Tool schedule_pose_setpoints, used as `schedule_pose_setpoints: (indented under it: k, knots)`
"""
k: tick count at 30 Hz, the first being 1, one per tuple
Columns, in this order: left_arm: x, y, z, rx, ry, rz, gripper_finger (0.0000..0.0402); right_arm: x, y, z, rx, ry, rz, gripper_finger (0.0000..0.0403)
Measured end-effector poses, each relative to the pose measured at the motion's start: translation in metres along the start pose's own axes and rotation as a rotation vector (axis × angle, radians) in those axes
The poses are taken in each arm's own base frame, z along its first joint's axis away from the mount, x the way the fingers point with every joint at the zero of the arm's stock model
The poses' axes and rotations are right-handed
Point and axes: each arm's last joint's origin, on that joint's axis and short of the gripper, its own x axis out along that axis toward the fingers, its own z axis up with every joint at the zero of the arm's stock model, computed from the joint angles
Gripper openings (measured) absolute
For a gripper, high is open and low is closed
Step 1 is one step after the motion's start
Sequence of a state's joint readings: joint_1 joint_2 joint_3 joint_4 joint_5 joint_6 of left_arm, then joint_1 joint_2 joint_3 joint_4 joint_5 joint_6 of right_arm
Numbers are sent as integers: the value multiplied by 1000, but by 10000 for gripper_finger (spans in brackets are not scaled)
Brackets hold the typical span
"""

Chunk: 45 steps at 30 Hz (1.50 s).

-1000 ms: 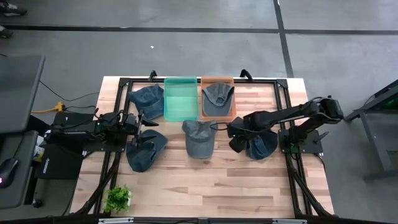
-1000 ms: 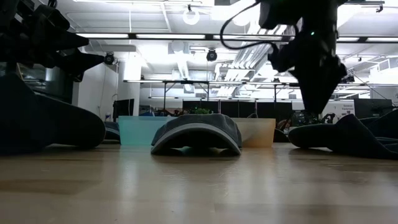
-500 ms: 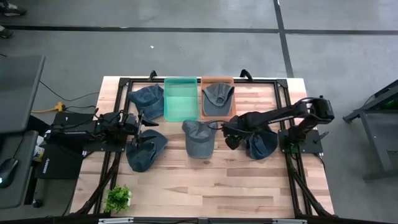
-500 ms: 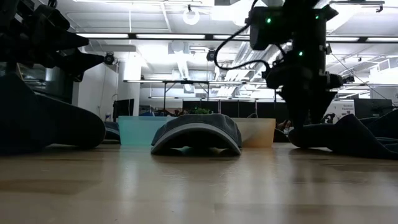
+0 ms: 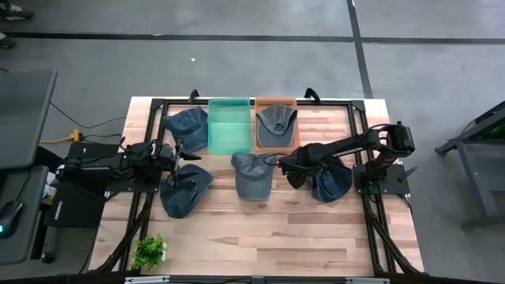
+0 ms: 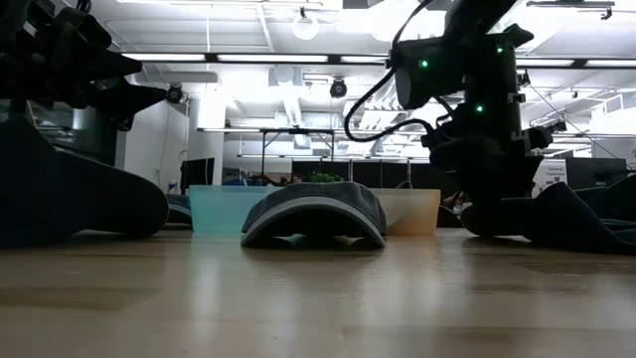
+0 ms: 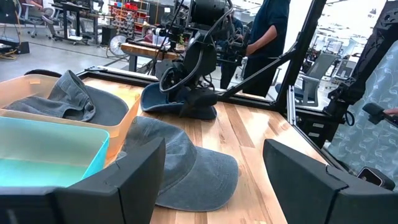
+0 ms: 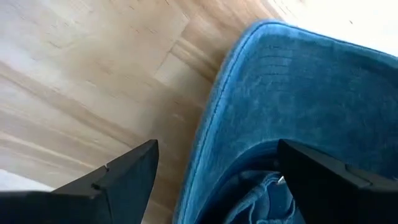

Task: Pick & Place hat
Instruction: Put the bottom right blue cap into the green bin

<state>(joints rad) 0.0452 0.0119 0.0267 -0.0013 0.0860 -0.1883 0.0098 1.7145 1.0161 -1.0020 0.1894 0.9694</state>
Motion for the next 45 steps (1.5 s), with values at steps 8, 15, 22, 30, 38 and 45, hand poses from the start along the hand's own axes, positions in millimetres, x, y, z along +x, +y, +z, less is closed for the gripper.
schedule_pose_setpoints:
  k: [8, 15, 22, 30, 38, 45]
  knots:
    - [0, 0, 0, 0, 0, 1, 269, 1, -5, 1, 32, 29, -29, 308]
    - [0, 0, 0, 0, 0, 1, 269, 1, -5, 0, 53, 62, -15, 280]
    - [0, 0, 0, 0, -1, 0, 269, 1, -5, 0, 54, 82, -1, 211]
    - [0, 0, 0, 0, 0, 0, 269, 1, -5, -1, 35, 91, 5, 99]
    - [0, 0, 0, 0, 0, 0, 269, 1, -5, -1, 2, 93, -1, 9]
    - [0, 0, 0, 0, -1, 0, 269, 1, -5, -1, -32, 100, 9, 6]
